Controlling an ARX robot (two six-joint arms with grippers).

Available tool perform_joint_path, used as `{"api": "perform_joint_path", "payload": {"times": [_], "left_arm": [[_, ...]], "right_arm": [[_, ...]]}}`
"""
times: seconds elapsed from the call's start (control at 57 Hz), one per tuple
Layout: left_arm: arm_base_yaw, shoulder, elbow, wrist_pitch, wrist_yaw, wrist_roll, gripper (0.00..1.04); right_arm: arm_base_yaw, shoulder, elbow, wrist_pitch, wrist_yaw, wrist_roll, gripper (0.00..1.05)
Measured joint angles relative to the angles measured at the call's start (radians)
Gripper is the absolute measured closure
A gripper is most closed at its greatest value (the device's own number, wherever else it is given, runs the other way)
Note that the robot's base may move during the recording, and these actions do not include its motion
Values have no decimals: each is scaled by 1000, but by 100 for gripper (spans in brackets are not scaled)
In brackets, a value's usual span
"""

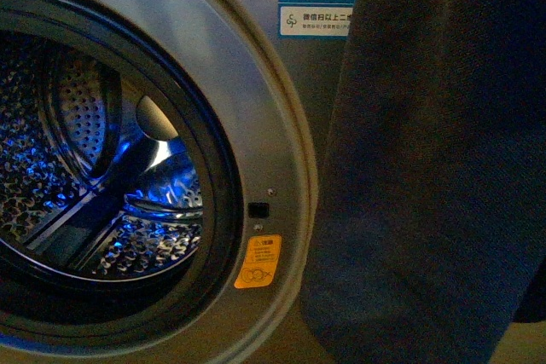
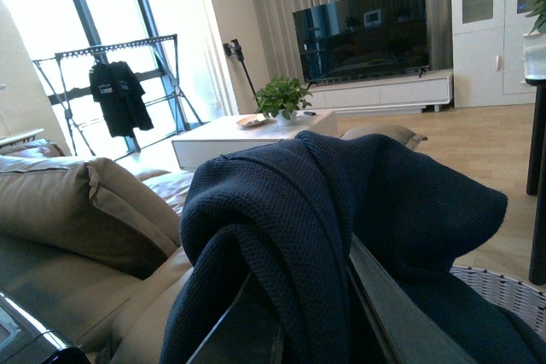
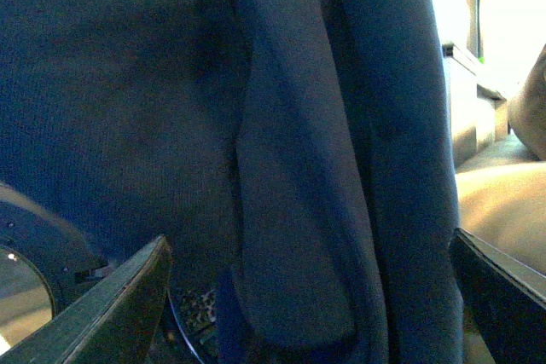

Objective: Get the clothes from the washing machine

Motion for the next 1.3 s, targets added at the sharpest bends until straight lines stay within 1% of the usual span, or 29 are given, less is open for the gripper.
{"api": "perform_joint_path", "payload": {"times": [0.105, 0.281, 0.474, 0.579, 0.667, 0.772, 0.947, 1.158, 1.175, 1.263, 1.281, 1.298], "left_arm": [[0, 0, 0, 0, 0, 0, 93], [0, 0, 0, 0, 0, 0, 93], [0, 0, 0, 0, 0, 1, 93], [0, 0, 0, 0, 0, 1, 93], [0, 0, 0, 0, 0, 1, 93], [0, 0, 0, 0, -2, 4, 93], [0, 0, 0, 0, -3, 8, 93], [1, 0, 0, 0, -5, 9, 93], [1, 0, 0, 0, -5, 10, 93], [1, 0, 0, 0, -5, 10, 93], [1, 0, 0, 0, -5, 9, 92], [1, 0, 0, 0, -4, 11, 88]], "right_arm": [[51, 95, 86, 27, 13, -42, 7], [154, 226, 191, 58, -34, -131, 7], [235, 278, 241, 59, -71, -129, 7], [289, 283, 252, 21, -58, -147, 7], [335, 297, 263, -16, -29, -187, 7], [380, 340, 289, -40, 31, -238, 7], [409, 463, 375, -53, 137, -269, 7], [445, 544, 439, -47, 229, -307, 7], [448, 547, 441, -45, 237, -310, 8], [471, 557, 449, -33, 289, -335, 21], [473, 558, 450, -32, 294, -338, 23], [478, 558, 451, -31, 303, -344, 26]]}}
